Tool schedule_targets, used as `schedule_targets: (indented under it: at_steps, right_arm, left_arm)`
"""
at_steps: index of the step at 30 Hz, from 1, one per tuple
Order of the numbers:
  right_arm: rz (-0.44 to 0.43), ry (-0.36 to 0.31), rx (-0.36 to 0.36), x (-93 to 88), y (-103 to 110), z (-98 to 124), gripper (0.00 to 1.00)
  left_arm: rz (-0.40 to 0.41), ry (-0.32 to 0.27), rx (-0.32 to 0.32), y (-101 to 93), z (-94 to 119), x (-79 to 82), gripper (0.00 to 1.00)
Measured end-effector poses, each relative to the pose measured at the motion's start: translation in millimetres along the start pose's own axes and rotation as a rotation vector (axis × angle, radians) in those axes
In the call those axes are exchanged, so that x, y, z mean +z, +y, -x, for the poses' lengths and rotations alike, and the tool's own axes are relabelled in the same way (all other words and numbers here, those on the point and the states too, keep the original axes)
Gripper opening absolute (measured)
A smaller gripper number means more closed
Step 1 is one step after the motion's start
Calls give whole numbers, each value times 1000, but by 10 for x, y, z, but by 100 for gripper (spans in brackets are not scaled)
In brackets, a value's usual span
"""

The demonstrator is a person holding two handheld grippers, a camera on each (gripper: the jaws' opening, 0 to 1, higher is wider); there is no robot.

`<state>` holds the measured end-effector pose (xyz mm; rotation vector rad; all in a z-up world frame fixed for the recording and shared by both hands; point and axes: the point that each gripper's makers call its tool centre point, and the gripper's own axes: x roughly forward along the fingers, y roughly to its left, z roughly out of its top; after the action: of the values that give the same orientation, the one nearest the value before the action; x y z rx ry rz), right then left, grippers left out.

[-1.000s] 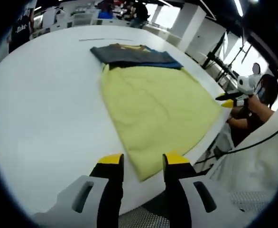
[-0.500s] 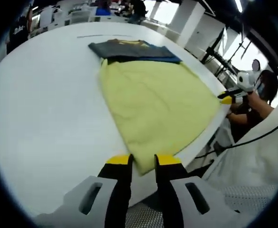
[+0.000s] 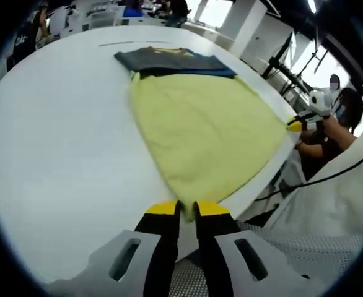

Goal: Fold the garment on the visible template until the final outline fits inside the template.

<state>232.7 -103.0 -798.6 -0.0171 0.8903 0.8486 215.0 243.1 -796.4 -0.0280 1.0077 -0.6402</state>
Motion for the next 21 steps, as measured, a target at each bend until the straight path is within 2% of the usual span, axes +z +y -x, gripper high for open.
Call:
schedule_targets:
  at_steps: [21]
  right_arm:
    - [-43,-1,22,-31,44,15,5]
  left_arm:
    - [20,21,-15,-46,-11,-59,5]
